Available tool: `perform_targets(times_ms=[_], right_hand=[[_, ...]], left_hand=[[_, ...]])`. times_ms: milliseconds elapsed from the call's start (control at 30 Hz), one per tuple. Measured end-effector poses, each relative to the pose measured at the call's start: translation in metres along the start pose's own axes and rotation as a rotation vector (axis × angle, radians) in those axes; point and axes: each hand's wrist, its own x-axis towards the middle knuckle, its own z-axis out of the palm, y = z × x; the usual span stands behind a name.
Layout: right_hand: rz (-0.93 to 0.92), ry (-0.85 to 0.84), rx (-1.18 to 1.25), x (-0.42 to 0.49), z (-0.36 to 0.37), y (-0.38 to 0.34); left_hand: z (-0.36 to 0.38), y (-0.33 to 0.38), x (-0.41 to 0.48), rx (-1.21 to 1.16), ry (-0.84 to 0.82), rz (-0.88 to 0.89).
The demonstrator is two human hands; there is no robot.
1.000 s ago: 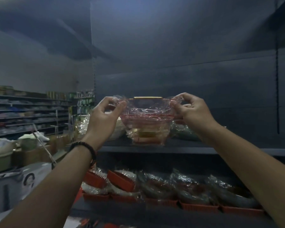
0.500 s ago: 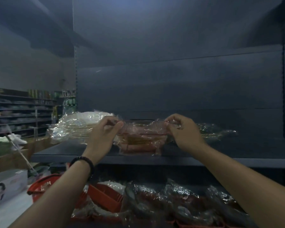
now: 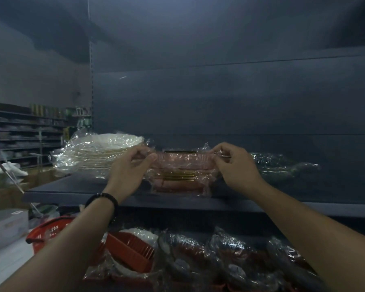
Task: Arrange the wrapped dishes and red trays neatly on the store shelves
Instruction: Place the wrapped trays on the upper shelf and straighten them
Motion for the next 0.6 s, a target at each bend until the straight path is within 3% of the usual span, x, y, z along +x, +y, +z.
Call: perform_targets(times_ms=[600], right_hand=[[-0.117, -0.024, -0.156, 0.002, 0.003, 0.01]], left_hand=[[-0.004, -0.003, 0.007, 0.127, -0.067, 0.057]])
